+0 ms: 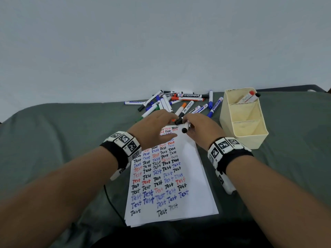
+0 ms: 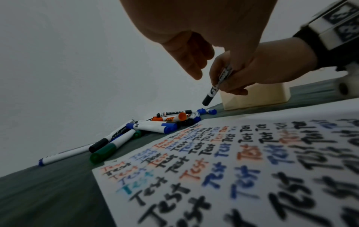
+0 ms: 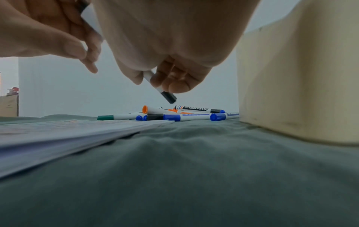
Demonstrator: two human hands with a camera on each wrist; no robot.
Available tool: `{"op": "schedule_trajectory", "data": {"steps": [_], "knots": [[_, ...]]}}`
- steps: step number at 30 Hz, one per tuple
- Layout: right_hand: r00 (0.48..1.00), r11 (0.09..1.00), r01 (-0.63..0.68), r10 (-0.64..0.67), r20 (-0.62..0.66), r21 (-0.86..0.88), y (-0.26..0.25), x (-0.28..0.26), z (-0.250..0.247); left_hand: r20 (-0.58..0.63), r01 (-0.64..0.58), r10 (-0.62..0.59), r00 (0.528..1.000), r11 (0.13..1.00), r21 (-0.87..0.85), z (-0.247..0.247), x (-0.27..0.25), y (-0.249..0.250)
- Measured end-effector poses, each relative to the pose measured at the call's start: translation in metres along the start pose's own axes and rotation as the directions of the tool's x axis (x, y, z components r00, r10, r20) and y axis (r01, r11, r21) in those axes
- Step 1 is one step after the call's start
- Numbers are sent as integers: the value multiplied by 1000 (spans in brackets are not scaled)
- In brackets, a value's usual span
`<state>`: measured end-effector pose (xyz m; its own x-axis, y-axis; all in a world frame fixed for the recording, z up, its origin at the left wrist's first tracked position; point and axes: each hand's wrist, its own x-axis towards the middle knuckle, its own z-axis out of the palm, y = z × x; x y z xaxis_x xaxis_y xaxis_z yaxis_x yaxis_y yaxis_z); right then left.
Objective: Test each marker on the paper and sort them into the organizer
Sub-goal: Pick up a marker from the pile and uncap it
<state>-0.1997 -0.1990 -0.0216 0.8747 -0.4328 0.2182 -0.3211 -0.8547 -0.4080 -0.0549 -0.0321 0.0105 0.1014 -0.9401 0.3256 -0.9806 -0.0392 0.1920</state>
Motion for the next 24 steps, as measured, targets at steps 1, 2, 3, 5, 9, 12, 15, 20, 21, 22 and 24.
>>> {"op": "schedule_trajectory", "data": {"steps": [1,2,3,5,9,12,15,20,21,22,24], "knots": [[1000,1000,4,-4,4,10,0,0,-1,11,38,-38,999,999,-8,1,0,-3],[1000,1000,12,-12,6,21,0,-1,-1,16,65,-65,998,998,-13,2,1,-6],[1000,999,23,-23,2,38,-1,-2,-2,26,86,-85,996,996,-11,4,3,-8],[998,995,52,-50,-23,80,-2,-5,-3,81,135,-135,988,991,3,6,6,-12],[995,975,94,-88,-36,199,-5,-11,-4,213,203,-212,954,977,65,12,14,-19],[997,963,65,-53,-53,263,-5,-11,-4,226,196,-198,954,980,31,14,20,-21],[999,966,41,-34,-31,255,-5,-10,-2,193,236,-225,955,971,-37,14,26,-20],[999,964,23,-14,-37,263,1,-6,1,326,295,-295,898,954,52,10,22,-19],[1000,978,4,-1,-15,210,2,-4,1,329,289,-291,898,956,56,9,18,-20],[1000,985,-14,15,0,172,3,-2,3,329,280,-282,901,958,54,8,14,-20],[999,982,-37,35,9,187,5,0,5,349,267,-271,897,962,60,5,6,-18]]}}
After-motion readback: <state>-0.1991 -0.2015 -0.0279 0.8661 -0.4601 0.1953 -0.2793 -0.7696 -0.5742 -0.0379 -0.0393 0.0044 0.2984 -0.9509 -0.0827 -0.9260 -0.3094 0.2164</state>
